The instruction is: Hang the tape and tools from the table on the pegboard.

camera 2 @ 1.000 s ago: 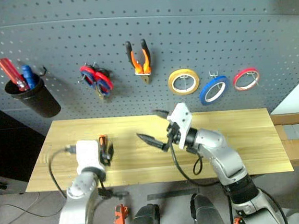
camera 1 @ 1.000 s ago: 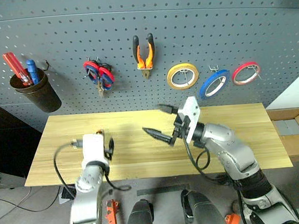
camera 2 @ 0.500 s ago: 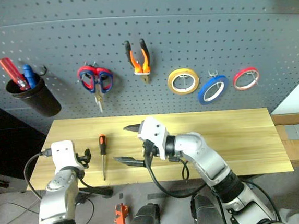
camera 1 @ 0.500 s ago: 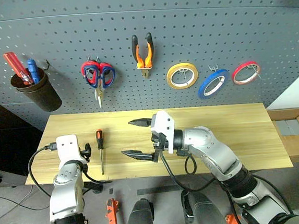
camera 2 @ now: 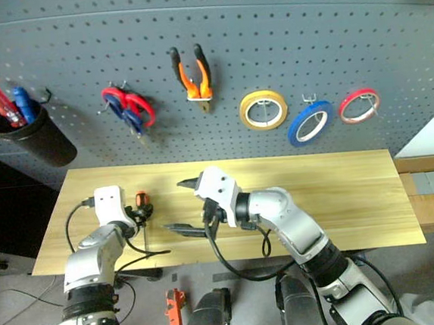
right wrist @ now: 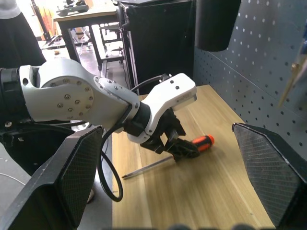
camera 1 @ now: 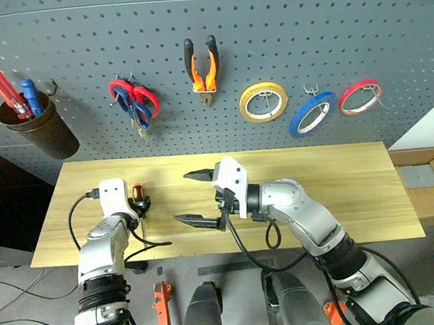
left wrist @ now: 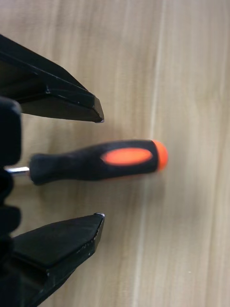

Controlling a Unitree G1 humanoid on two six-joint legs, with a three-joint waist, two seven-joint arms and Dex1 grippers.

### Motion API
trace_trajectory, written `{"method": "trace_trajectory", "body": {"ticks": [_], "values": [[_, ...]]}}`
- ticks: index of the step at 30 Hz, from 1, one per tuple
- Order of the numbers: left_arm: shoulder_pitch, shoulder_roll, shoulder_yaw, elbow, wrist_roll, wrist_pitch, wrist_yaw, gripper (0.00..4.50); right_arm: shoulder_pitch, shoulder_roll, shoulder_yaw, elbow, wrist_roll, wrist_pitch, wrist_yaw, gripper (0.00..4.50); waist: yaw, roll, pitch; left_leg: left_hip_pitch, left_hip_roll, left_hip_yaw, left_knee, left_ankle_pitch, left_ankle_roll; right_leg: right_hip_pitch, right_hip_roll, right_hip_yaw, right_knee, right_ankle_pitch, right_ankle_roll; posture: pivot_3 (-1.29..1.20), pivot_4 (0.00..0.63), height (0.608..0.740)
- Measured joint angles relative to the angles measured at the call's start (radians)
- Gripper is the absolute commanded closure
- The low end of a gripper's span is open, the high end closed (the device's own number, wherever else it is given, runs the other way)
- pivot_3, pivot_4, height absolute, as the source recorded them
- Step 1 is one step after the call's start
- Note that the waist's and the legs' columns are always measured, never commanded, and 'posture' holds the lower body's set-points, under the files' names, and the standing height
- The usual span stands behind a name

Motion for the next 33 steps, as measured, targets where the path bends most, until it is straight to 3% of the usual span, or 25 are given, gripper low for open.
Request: {"method": "trace_trajectory", "body": {"ticks": [18, 21, 26, 33], "values": [[-0.217, 0.047, -0.028, 0.304, -0.007, 0.004, -0.022, 1.29, -0.002, 0.001, -0.009, 0.001, -0.007, 0.013, -0.001, 0.00, 0.000, 0.000, 0.021, -0.005, -0.002, -0.002, 0.000, 0.000, 0.000, -0.002, -0.004, -0.004, -0.001, -0.001, 0.002, 0.12, 0.390, 0.740], [-0.241, 0.050, -0.038, 0.335, -0.004, -0.002, -0.022, 1.83, -0.003, 0.000, -0.009, 0.005, -0.017, 0.013, -0.001, 0.00, 0.000, 0.000, 0.021, -0.005, -0.002, -0.002, 0.000, 0.000, -0.001, -0.003, -0.005, -0.004, -0.001, 0.000, 0.001, 0.12, 0.386, 0.740], [-0.242, 0.052, -0.044, 0.326, -0.005, 0.012, -0.026, 3.52, -0.008, 0.004, -0.013, 0.035, -0.019, 0.007, -0.002, 0.00, -0.002, 0.000, 0.021, -0.005, -0.002, -0.002, 0.000, 0.000, -0.001, -0.003, -0.006, -0.004, -0.001, 0.000, 0.001, 0.13, 0.369, 0.740], [-0.211, 0.059, -0.045, 0.264, -0.013, 0.051, -0.022, 3.53, -0.033, 0.014, -0.029, 0.064, -0.019, -0.014, -0.001, 0.00, -0.001, 0.000, 0.021, -0.006, -0.001, -0.002, 0.000, 0.000, -0.002, -0.004, -0.007, -0.004, -0.001, 0.000, 0.000, 0.15, 0.337, 0.740]]}}
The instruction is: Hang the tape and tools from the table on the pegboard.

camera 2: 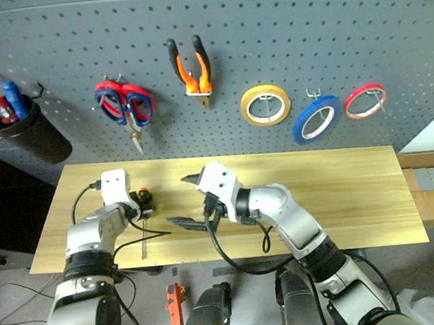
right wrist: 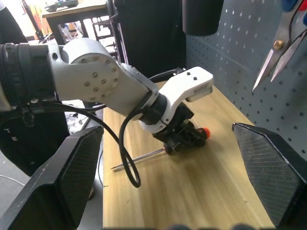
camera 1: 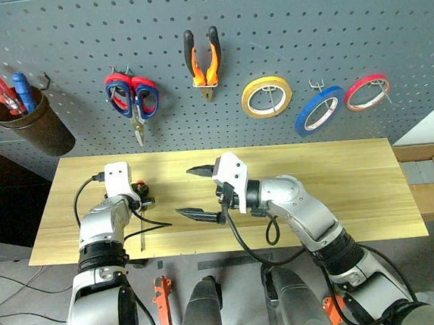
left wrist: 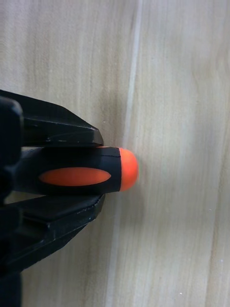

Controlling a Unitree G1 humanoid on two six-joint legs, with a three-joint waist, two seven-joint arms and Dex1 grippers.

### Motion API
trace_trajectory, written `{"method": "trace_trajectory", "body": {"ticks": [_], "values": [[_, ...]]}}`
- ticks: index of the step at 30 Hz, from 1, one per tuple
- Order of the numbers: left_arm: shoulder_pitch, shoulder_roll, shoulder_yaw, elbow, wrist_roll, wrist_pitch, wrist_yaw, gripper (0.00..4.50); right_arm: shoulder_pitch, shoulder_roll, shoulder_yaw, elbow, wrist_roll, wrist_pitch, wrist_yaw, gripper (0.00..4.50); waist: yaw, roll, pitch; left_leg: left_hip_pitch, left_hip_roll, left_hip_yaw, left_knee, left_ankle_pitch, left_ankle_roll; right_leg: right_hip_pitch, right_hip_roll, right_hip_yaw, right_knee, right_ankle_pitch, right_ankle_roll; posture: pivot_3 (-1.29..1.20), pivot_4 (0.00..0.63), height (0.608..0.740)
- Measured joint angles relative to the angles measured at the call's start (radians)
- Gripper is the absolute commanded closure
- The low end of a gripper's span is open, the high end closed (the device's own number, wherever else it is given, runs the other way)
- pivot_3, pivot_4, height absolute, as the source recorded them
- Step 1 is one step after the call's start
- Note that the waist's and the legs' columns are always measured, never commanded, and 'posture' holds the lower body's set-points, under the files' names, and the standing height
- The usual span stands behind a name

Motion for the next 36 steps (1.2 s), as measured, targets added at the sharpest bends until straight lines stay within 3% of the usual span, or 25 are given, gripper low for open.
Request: {"method": "trace_trajectory", "body": {"ticks": [3, 7, 11, 16, 23, 27, 31, 36], "values": [[0.080, 0.004, -0.008, -0.149, 0.000, 0.037, 0.000, 3.53, -0.004, 0.002, -0.017, 0.000, 0.003, -0.001, 0.002, 0.00, 0.000, -0.001, 0.000, -0.001, 0.001, -0.002, -0.001, 0.002, -0.005, -0.001, -0.001, 0.000, 0.000, 0.000, 0.000, 0.17, 0.317, 0.740], [0.310, 0.045, -0.087, -0.495, 0.064, 0.025, 0.002, 3.53, 0.013, 0.008, -0.064, -0.039, 0.090, 0.015, 0.040, 0.00, 0.000, -0.004, -0.003, -0.002, 0.000, -0.003, -0.007, 0.004, -0.010, -0.004, -0.004, 0.003, -0.002, 0.000, 0.000, 0.21, 0.284, 0.740], [0.516, 0.006, -0.128, -0.798, 0.104, 0.009, 0.034, 3.53, 0.034, 0.005, -0.096, -0.077, 0.142, 0.025, 0.062, 0.00, 0.016, -0.007, -0.006, -0.002, -0.002, -0.007, -0.013, 0.005, -0.013, -0.006, -0.008, 0.002, -0.003, -0.001, -0.001, 0.24, 0.243, 0.740], [0.584, 0.069, -0.151, -0.980, 0.243, -0.105, 0.090, 3.53, 0.040, 0.043, -0.123, -0.085, 0.161, 0.028, 0.026, 0.00, 0.037, -0.010, -0.011, -0.004, -0.001, -0.010, -0.014, 0.009, -0.018, -0.006, -0.007, -0.004, -0.002, -0.001, -0.003, 0.27, 0.205, 0.740], [0.320, 0.172, -0.056, -1.018, 0.321, -0.296, 0.131, 3.53, -0.048, 0.144, -0.154, -0.072, 0.163, 0.015, -0.051, 0.00, 0.060, -0.013, -0.042, -0.002, -0.001, -0.014, -0.014, 0.016, -0.025, -0.003, -0.001, -0.019, -0.002, 0.000, -0.006, 0.28, 0.183, 0.740], [0.080, 0.239, -0.018, -0.838, 0.305, -0.396, 0.125, 3.53, -0.108, 0.181, -0.183, -0.026, 0.161, -0.009, -0.087, 0.00, 0.061, -0.013, -0.051, -0.001, 0.000, -0.018, -0.015, 0.019, -0.029, 0.001, 0.003, -0.023, -0.002, 0.001, -0.009, 0.27, 0.181, 0.740], [-0.039, 0.249, -0.011, -0.696, 0.279, -0.455, 0.111, 3.53, -0.150, 0.196, -0.209, 0.001, 0.160, -0.021, -0.107, 0.00, 0.061, -0.014, -0.056, -0.001, -0.001, -0.018, -0.015, 0.019, -0.030, 0.001, 0.003, -0.024, -0.001, 0.003, -0.012, 0.25, 0.186, 0.740], [-0.355, 0.203, -0.021, -0.288, 0.251, -0.579, 0.166, 3.53, -0.213, 0.213, -0.230, 0.074, 0.153, -0.072, -0.126, 0.00, 0.063, -0.016, -0.058, -0.001, 0.000, -0.021, -0.015, 0.020, -0.031, 0.002, 0.007, -0.027, -0.001, 0.004, -0.014, 0.23, 0.196, 0.740]]}}
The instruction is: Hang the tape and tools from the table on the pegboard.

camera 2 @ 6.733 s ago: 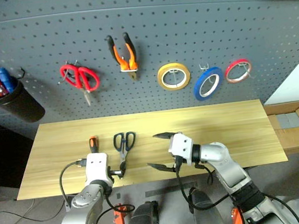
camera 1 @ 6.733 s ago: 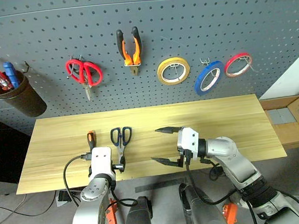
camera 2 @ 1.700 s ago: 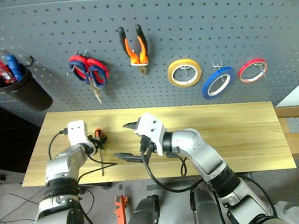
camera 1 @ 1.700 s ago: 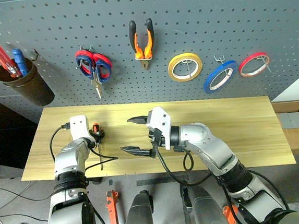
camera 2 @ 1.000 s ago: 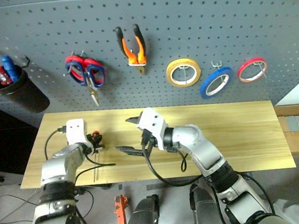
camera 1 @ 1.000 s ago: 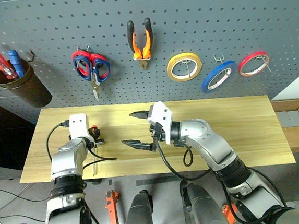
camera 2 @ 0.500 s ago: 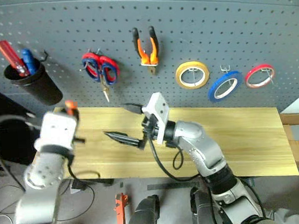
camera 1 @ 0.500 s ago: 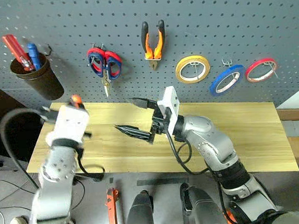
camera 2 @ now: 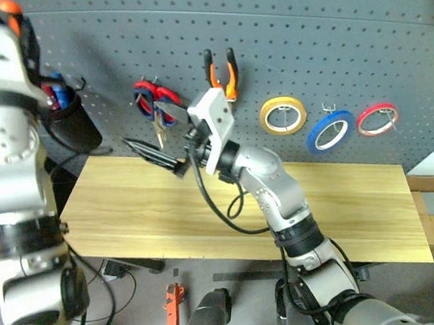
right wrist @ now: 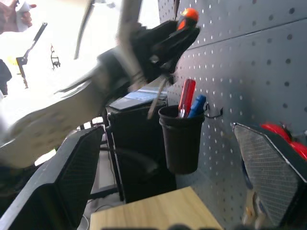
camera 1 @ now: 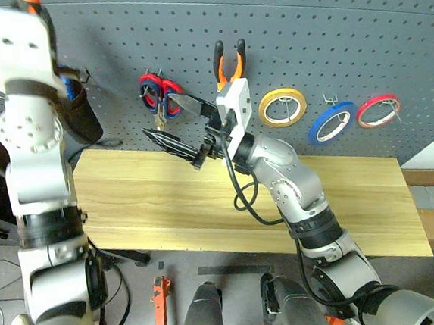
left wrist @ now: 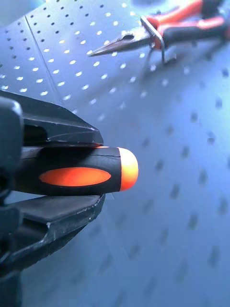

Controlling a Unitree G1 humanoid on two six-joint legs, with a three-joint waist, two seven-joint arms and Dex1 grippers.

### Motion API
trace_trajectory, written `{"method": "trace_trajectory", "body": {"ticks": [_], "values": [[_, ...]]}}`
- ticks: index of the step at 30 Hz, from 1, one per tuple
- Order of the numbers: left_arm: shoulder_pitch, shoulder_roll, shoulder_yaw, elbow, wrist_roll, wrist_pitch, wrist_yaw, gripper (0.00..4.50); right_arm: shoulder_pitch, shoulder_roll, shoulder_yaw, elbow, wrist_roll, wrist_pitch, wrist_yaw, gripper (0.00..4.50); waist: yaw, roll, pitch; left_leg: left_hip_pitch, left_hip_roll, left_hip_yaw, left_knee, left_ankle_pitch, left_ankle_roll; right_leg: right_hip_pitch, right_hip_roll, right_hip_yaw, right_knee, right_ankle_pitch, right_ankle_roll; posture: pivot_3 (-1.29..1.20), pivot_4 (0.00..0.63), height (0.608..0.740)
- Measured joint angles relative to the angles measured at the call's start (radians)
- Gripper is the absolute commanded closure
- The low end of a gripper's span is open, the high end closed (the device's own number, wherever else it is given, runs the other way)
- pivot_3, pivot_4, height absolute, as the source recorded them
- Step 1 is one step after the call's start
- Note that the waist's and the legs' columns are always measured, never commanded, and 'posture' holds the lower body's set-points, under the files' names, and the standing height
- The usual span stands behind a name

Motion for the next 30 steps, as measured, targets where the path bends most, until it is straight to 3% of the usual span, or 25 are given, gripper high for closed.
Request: {"method": "trace_trajectory", "body": {"ticks": [6, 11, 26, 30], "values": [[-0.175, -0.032, -0.005, 0.325, -0.022, -0.151, 0.016, 3.53, -0.029, 0.001, 0.001, 0.028, -0.004, -0.011, -0.007, 0.00, -0.004, 0.000, 0.000, -0.001, 0.000, 0.001, 0.000, 0.001, -0.002, -0.002, -0.001, 0.000, 0.000, 0.000, 0.000, 0.23, 0.207, 0.740], [-0.222, -0.034, -0.002, 0.414, -0.025, -0.210, 0.030, 3.53, -0.031, 0.008, 0.004, 0.033, -0.004, -0.012, -0.008, 0.00, -0.005, 0.000, 0.000, 0.000, 0.000, 0.001, 0.000, 0.001, -0.001, -0.001, -0.001, 0.000, 0.002, 0.000, -0.001, 0.23, 0.214, 0.740], [0.058, -0.052, 0.056, 0.091, -0.080, -0.007, 0.100, 3.53, -0.015, -0.007, 0.024, 0.033, -0.023, -0.012, -0.007, 0.00, -0.005, 0.000, 0.000, 0.000, 0.000, 0.001, 0.001, 0.001, 0.000, -0.001, -0.004, 0.002, 0.003, 0.000, -0.001, 0.26, 0.224, 0.740], [0.074, -0.068, 0.061, 0.063, -0.101, 0.052, 0.112, 2.19, -0.015, -0.007, 0.024, 0.033, -0.033, -0.012, -0.007, 0.00, -0.005, 0.000, 0.000, 0.001, 0.000, 0.001, 0.001, 0.000, 0.002, -0.001, -0.004, 0.001, 0.003, 0.000, -0.001, 0.26, 0.224, 0.740]]}}
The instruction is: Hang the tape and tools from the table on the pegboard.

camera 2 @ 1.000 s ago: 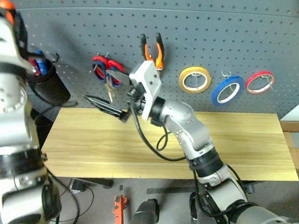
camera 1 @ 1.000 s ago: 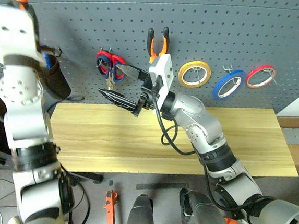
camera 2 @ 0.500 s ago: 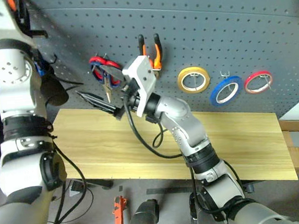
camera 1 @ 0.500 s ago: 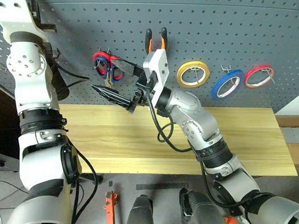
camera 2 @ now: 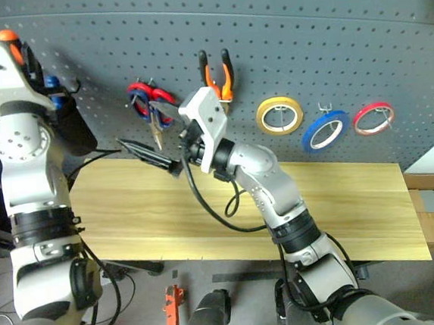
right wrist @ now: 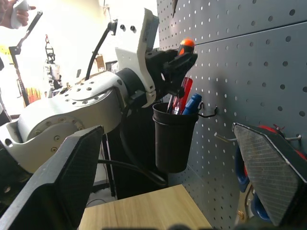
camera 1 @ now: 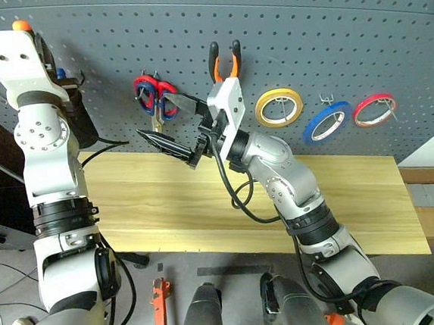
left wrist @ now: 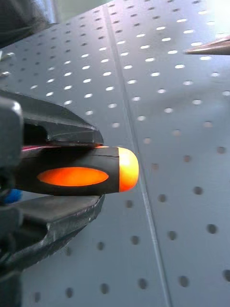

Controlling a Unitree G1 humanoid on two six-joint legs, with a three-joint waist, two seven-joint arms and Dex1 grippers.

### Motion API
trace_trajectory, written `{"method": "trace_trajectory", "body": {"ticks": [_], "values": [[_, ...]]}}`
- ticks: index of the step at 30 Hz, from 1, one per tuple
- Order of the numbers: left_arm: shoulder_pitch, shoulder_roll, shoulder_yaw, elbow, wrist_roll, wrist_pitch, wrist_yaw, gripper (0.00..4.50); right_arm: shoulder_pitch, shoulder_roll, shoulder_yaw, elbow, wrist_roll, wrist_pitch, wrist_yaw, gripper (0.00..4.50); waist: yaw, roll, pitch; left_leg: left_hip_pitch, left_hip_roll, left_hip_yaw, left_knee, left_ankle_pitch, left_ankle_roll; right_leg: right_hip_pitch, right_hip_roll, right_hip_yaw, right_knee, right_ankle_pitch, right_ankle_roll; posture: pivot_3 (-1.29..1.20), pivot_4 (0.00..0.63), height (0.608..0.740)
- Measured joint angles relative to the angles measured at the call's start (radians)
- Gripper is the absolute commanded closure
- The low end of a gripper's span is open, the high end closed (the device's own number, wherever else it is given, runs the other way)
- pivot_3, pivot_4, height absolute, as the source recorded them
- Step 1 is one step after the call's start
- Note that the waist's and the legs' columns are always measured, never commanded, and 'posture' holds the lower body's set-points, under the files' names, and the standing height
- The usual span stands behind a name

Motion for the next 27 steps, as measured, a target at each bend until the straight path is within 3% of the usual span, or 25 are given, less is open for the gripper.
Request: {"method": "trace_trajectory", "body": {"ticks": [5, 7, 15, 21, 27], "values": [[0.001, -0.009, 0.020, -0.018, -0.035, 0.054, 0.006, 0.48, 0.000, 0.001, 0.000, 0.000, -0.001, 0.000, 0.000, 0.00, 0.000, 0.000, 0.000, 0.000, 0.000, 0.000, 0.000, 0.000, 0.000, 0.000, 0.000, 0.000, 0.000, 0.000, 0.000, 0.26, 0.225, 0.740], [0.001, -0.009, 0.024, -0.025, -0.043, 0.061, 0.005, 0.01, 0.000, 0.001, 0.000, 0.000, -0.001, 0.000, 0.000, 0.00, 0.000, 0.000, 0.000, 0.000, 0.000, 0.000, 0.000, 0.000, 0.000, 0.000, 0.000, 0.000, 0.000, 0.000, 0.000, 0.26, 0.225, 0.740], [0.057, -0.021, 0.049, -0.136, -0.121, 0.138, -0.031, 0.01, 0.026, -0.028, 0.000, -0.012, -0.003, 0.005, 0.000, 0.00, -0.001, 0.000, 0.000, 0.000, 0.000, 0.000, 0.000, 0.001, -0.003, 0.000, -0.001, 0.000, 0.000, 0.000, 0.000, 0.24, 0.220, 0.740], [0.187, -0.075, 0.098, -0.530, -0.370, 0.375, -0.100, 0.01, 0.147, -0.201, -0.008, -0.217, 0.042, 0.137, 0.056, 0.00, 0.002, -0.001, 0.000, 0.000, -0.001, -0.001, 0.001, 0.002, -0.003, 0.003, -0.003, 0.001, -0.003, 0.000, 0.000, 0.25, 0.221, 0.740], [0.340, -0.200, 0.096, -0.911, -0.574, 0.640, 0.001, 0.01, 0.288, -0.316, -0.044, -0.417, 0.119, 0.279, 0.052, 0.00, 0.003, -0.001, -0.001, 0.003, 0.000, -0.001, 0.001, 0.000, 0.000, 0.005, -0.003, 0.003, 0.000, 0.000, 0.000, 0.27, 0.213, 0.740]]}}
